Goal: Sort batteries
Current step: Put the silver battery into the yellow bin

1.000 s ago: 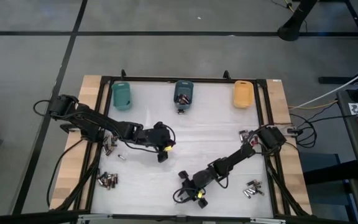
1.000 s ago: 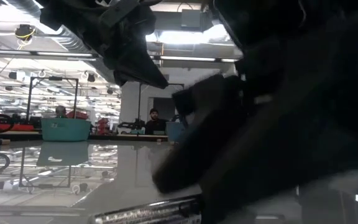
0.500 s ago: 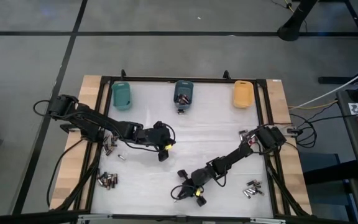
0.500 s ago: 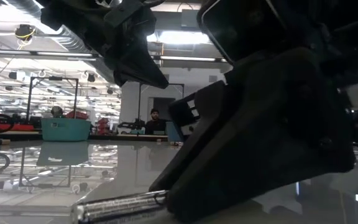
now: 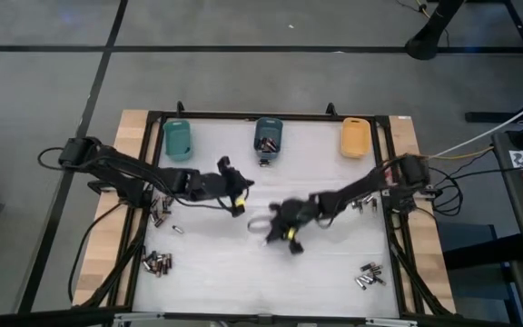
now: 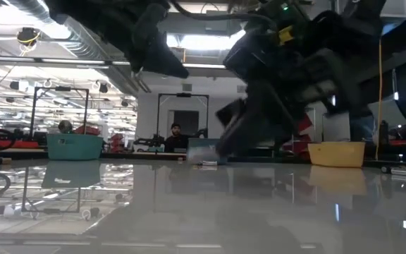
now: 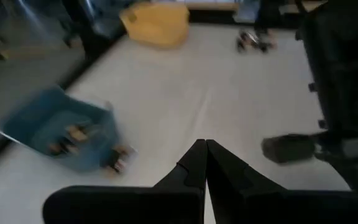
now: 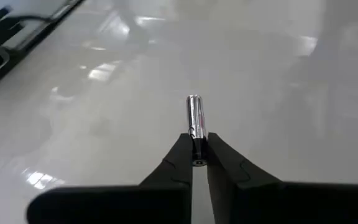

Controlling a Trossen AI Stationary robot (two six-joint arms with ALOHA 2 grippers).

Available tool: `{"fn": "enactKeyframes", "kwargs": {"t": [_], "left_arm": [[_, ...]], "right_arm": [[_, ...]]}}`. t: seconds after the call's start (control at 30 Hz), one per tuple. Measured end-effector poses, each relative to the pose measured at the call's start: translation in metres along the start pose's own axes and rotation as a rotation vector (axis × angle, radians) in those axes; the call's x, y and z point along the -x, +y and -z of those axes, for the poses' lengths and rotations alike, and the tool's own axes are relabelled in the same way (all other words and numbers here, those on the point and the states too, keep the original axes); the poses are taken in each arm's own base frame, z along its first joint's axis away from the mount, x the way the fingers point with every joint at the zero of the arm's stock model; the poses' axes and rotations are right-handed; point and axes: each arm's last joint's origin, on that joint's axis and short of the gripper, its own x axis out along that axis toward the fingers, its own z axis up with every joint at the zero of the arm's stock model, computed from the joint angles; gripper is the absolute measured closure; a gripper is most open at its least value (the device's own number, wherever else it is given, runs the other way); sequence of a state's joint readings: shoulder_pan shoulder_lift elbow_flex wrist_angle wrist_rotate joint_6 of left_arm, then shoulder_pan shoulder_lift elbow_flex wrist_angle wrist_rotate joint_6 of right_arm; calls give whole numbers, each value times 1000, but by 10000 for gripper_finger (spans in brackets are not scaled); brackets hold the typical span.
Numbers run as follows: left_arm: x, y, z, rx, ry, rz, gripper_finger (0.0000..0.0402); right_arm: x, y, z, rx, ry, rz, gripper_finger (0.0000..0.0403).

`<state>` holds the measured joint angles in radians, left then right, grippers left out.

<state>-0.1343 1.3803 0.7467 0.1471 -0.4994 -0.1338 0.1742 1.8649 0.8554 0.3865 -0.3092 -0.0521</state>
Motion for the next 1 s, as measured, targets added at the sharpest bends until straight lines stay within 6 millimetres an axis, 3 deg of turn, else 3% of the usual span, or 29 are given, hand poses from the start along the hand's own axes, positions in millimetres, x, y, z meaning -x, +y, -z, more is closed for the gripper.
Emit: {"fn": "enactKeyframes", "kwargs": {"t": [0.13,0.33,0.53,0.73,1.0], "left_arm": [[9,21,10,17,-57,40,401],[18,40,35,90,-163,119,401],[18,50,47,86,-218,63,373],[18,53,44,81,-247,-41,298],[17,51,52,0,-167,-52,228]], "right_arm": [[54,-25,-8,-39,26,132,383],[140,-48,-10,-159,154,466,383],[210,-61,6,-402,252,760,383],[256,-78,27,-667,268,1010,383],[292,-105,55,-874,277,1204,383]]}}
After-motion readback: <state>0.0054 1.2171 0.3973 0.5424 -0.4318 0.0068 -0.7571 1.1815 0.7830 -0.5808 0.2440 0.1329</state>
